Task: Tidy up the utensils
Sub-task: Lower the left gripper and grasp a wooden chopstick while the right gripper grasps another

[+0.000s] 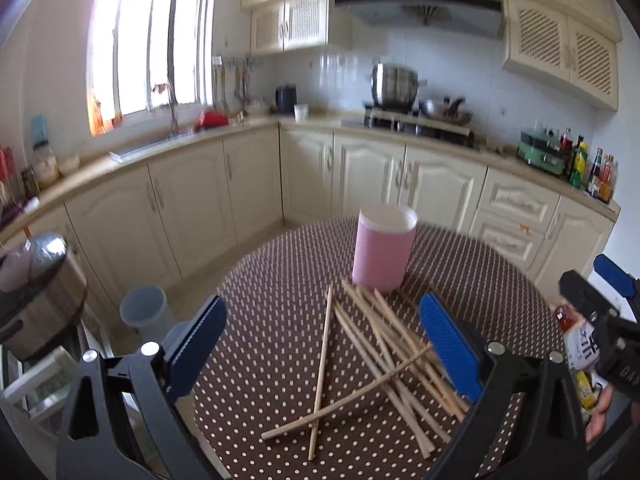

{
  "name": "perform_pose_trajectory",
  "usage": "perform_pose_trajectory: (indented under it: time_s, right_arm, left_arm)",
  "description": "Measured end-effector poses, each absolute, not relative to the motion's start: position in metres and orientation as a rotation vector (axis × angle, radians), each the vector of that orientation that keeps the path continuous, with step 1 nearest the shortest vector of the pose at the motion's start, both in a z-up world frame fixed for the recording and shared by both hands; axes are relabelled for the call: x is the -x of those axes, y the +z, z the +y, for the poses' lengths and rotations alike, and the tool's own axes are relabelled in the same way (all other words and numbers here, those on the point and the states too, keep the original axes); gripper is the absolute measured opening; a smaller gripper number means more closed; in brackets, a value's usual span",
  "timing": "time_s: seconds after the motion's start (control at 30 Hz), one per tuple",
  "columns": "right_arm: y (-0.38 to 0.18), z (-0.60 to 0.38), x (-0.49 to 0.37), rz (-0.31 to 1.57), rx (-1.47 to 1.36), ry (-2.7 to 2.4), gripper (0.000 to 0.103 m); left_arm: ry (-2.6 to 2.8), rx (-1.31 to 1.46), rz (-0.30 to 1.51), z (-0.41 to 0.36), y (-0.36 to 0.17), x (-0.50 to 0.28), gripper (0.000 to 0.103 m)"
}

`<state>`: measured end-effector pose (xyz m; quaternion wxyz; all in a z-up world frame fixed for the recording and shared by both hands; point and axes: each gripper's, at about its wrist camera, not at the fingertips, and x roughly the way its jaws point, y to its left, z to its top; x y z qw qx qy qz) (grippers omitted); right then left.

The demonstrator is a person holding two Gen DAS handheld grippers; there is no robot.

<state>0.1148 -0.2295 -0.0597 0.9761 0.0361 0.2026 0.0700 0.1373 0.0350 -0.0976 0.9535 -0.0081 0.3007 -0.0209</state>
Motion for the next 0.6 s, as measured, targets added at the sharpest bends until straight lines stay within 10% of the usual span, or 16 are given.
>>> perform_pose_trajectory:
  time_s: [0.37, 0.6]
  right_arm:
    - [-0.12, -0.245, -0.193, 0.643, -0.056, 0.152, 0.097]
    - [-0.142, -0.249, -0.237, 0.788, -0.077, 0.235, 0.082]
  left_arm:
    - [-0.084, 0.06, 0.895, 0.061, -0.176, -0.234, 0.095]
    - [-0.108, -0.003, 1.033, 0.046, -0.212, -0.276, 0.06]
